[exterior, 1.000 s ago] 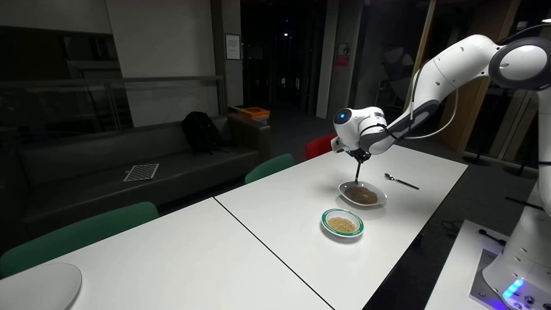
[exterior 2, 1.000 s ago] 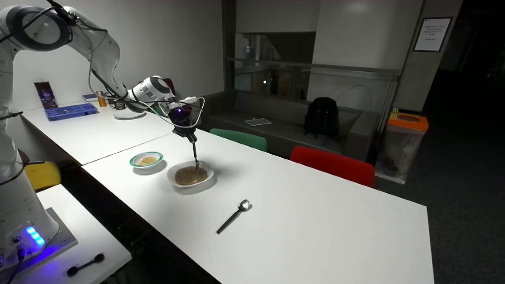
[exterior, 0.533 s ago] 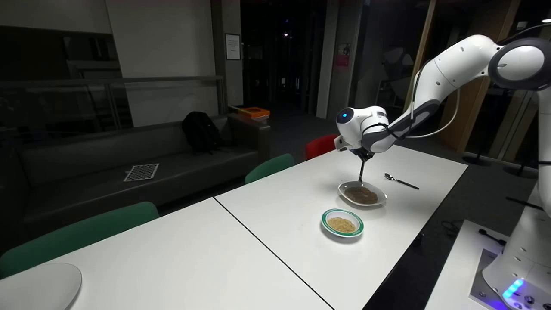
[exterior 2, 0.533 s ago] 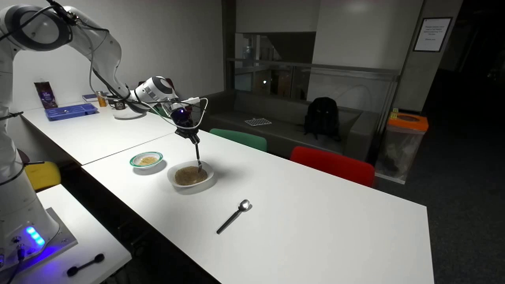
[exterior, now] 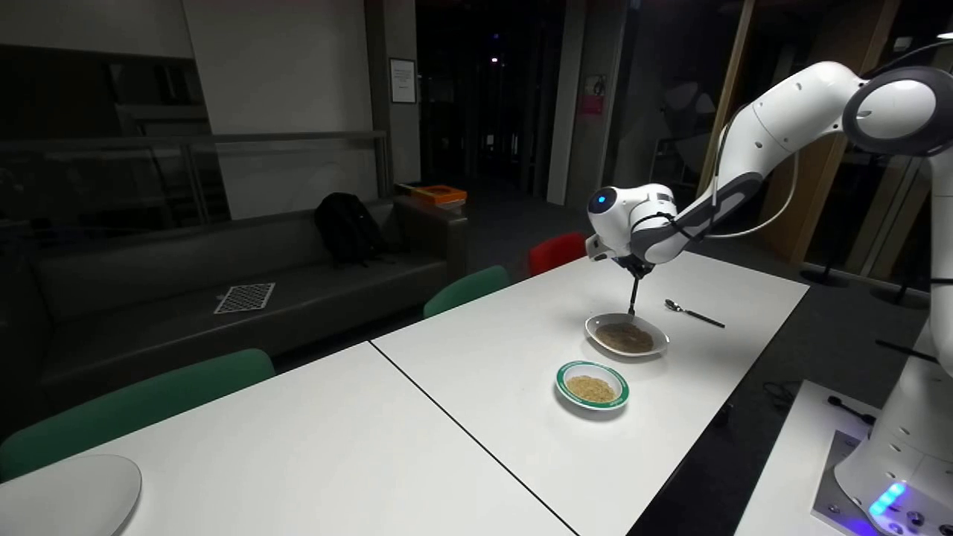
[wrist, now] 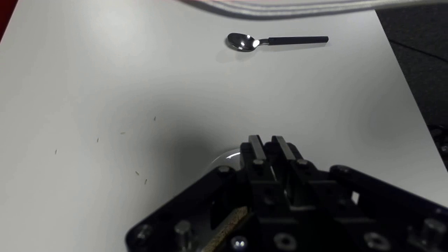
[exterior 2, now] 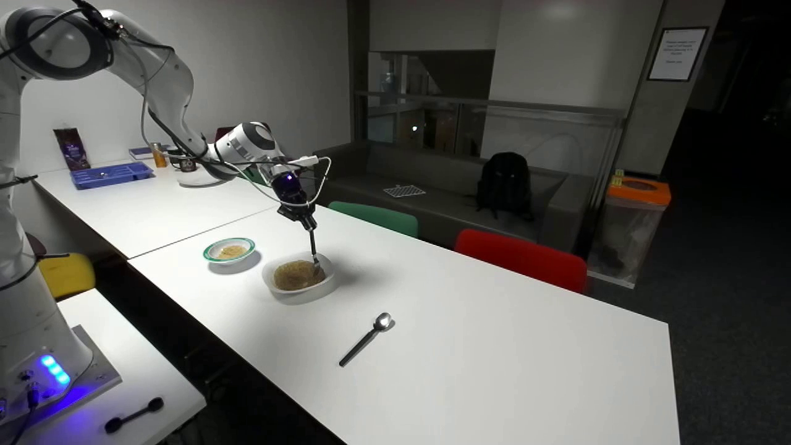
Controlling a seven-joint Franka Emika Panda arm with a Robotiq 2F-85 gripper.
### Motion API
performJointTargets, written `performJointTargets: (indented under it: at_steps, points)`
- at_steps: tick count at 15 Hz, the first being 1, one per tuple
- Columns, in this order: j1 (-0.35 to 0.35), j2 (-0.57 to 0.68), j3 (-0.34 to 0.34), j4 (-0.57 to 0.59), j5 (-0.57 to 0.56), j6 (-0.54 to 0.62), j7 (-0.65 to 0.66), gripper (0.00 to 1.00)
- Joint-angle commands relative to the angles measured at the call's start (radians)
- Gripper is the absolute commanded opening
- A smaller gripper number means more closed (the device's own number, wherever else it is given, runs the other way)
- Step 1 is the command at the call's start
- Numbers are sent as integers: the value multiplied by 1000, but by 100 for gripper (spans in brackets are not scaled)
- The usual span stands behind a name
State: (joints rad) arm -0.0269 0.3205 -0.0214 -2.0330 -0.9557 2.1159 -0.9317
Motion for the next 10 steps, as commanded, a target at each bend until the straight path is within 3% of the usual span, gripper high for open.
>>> performJointTargets:
  at_steps: [1, 10]
  points:
    - [-15, -21, -1, -24, -19, -10, -5, 3]
    - [-15, 0, 2, -22, -9, -7, -6, 3]
